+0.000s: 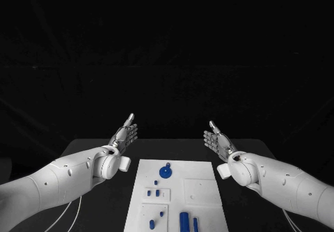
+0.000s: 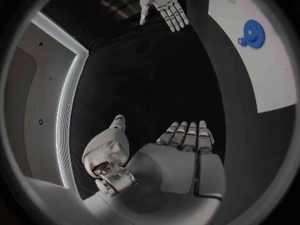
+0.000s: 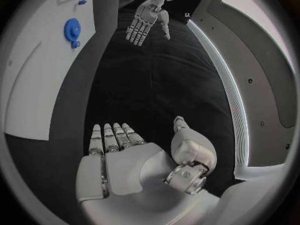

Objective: Assemble the parts on the task board

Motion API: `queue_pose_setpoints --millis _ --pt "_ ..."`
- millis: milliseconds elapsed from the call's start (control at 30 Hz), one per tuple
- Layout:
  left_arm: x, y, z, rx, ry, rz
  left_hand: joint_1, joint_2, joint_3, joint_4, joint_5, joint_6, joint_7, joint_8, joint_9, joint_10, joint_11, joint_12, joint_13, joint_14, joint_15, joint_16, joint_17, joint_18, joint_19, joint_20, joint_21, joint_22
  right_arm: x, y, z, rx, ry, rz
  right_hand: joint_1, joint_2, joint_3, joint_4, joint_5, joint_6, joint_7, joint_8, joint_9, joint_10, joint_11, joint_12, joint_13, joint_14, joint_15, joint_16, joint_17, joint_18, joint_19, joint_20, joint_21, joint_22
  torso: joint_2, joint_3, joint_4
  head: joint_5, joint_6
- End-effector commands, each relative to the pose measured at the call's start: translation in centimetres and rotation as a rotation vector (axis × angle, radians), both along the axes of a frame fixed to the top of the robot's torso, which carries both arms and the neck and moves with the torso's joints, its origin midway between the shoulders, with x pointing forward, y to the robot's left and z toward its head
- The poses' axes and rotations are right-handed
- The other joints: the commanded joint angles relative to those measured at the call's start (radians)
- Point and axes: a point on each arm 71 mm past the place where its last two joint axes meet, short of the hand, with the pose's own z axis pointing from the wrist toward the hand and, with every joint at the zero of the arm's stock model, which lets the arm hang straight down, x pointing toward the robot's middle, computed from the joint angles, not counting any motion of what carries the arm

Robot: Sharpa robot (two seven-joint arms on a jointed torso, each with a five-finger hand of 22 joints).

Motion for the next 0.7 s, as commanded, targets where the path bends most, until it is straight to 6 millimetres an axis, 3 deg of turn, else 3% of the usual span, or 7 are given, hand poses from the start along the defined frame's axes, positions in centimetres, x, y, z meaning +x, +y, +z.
queue_pose_setpoints --millis 33,167,467,700 --pt "-1.0 -0.6 0.4 -0.003 -0.057 0.080 -0.158 0.017 -0.063 0.024 -0.014 -0.097 -0.017 -0.037 -0.065 -0.129 -0.018 -0.011 -0.010 -0.095 -0.022 -0.051 -0.046 -0.015 -0.063 -0.010 -0.067 -0.289 -0.6 0.3 0.9 0.025 -0.067 -0.093 -0.120 0.001 -0.050 0.037 -0.012 -0.102 -0.020 -0.023 -0.077 -0.121 -0.020 -0.011 -0.030 -0.100 -0.021 -0.040 -0.064 -0.029 -0.057 -0.027 -0.056 -0.182 -0.037 0.0059 0.0071 -0.012 -0.030" --pt "-2.7 -1.8 0.6 -0.022 -0.078 0.107 -0.158 0.017 -0.063 0.024 -0.014 -0.097 -0.017 -0.037 -0.065 -0.129 -0.018 -0.011 -0.010 -0.095 -0.022 -0.051 -0.046 -0.015 -0.063 -0.010 -0.067 -0.289 -1.9 1.1 1.8 0.050 -0.098 -0.132 -0.120 0.001 -0.050 0.037 -0.012 -0.102 -0.020 -0.023 -0.077 -0.121 -0.020 -0.011 -0.030 -0.100 -0.021 -0.040 -0.064 -0.029 -0.057 -0.027 -0.056 -0.182 -0.045 0.0071 0.0084 -0.015 -0.038" --pt "-7.4 -4.4 2.1 -0.059 -0.125 0.175 -0.158 0.017 -0.063 0.024 -0.014 -0.097 -0.017 -0.037 -0.065 -0.129 -0.018 -0.011 -0.010 -0.095 -0.022 -0.051 -0.046 -0.015 -0.063 -0.010 -0.067 -0.289 -6.2 3.0 4.4 0.097 -0.160 -0.238 -0.120 0.001 -0.050 0.037 -0.012 -0.102 -0.020 -0.023 -0.077 -0.121 -0.020 -0.011 -0.030 -0.100 -0.021 -0.040 -0.064 -0.029 -0.057 -0.027 -0.056 -0.182 -0.045 0.0071 0.0084 -0.016 -0.038" --pt "-9.0 -5.0 2.7 -0.067 -0.139 0.195 -0.158 0.017 -0.063 0.024 -0.014 -0.097 -0.017 -0.037 -0.065 -0.129 -0.018 -0.011 -0.010 -0.095 -0.022 -0.051 -0.046 -0.015 -0.063 -0.010 -0.067 -0.289 -8.2 3.7 5.6 0.106 -0.176 -0.278 -0.120 0.001 -0.050 0.037 -0.012 -0.102 -0.020 -0.023 -0.077 -0.121 -0.020 -0.011 -0.030 -0.100 -0.021 -0.040 -0.064 -0.029 -0.057 -0.027 -0.056 -0.182 -0.045 0.0071 0.0084 -0.016 -0.038"
